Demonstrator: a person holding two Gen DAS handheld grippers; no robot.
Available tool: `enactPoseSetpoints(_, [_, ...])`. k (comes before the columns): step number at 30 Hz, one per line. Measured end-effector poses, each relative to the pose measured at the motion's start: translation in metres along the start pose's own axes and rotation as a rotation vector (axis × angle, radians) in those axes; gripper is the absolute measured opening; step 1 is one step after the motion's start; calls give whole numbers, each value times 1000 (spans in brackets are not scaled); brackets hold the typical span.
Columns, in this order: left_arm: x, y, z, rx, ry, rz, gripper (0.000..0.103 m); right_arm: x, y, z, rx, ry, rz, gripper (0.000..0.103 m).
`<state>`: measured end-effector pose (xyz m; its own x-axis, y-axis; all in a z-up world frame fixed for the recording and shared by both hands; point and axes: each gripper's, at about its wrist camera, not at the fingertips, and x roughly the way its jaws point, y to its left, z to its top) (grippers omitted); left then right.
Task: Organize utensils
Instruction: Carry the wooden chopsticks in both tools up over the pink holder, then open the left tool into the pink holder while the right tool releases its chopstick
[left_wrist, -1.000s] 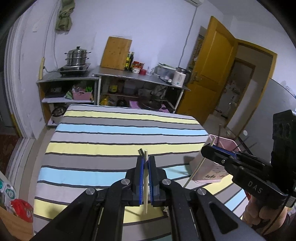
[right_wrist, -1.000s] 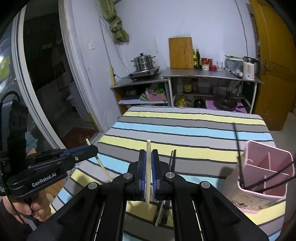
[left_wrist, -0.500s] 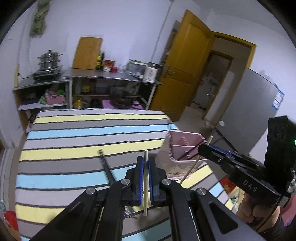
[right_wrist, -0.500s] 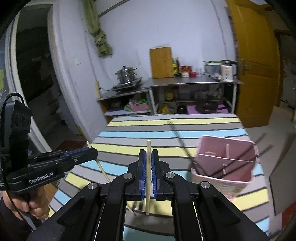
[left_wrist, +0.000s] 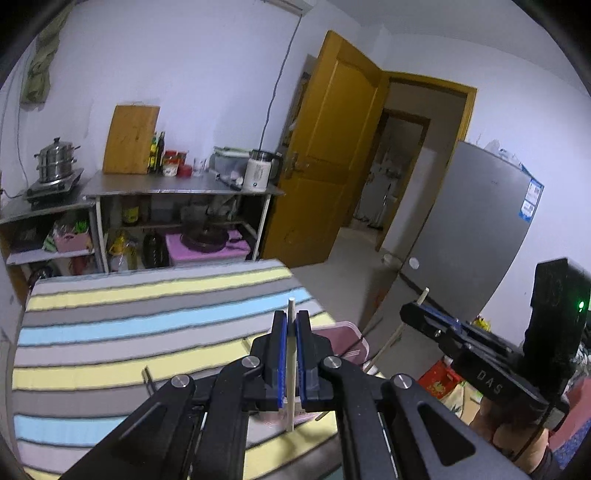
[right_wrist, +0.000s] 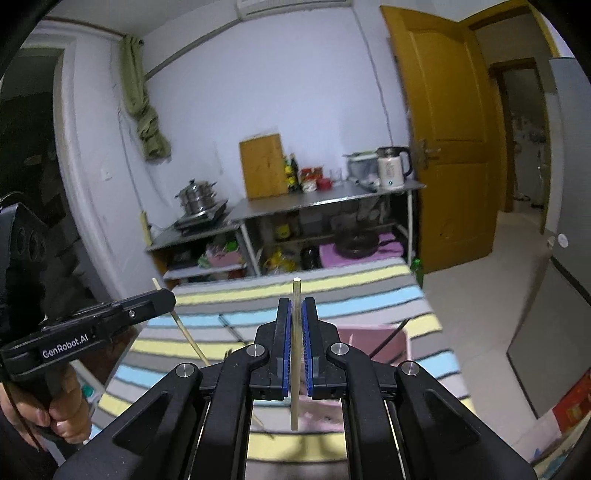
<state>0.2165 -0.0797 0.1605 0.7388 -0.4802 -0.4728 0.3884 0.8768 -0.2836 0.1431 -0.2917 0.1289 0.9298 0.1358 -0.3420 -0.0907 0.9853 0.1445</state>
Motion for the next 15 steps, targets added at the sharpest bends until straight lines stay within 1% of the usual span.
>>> enactPoseSetpoints(4, [13, -8, 17, 14, -29, -3, 4, 6, -10, 14, 12, -34, -21, 6])
enactPoseSetpoints(7, [26, -9, 22, 18, -36, 3, 5, 11, -17, 18, 23, -48, -31, 6])
enactPoseSetpoints(10, [39, -9, 21, 22, -34, 7, 4, 16, -22, 17, 28, -54, -42, 6])
enactPoseSetpoints(15, [64, -5, 10, 20, 1, 10, 5, 28, -27, 11, 29, -42, -51, 6])
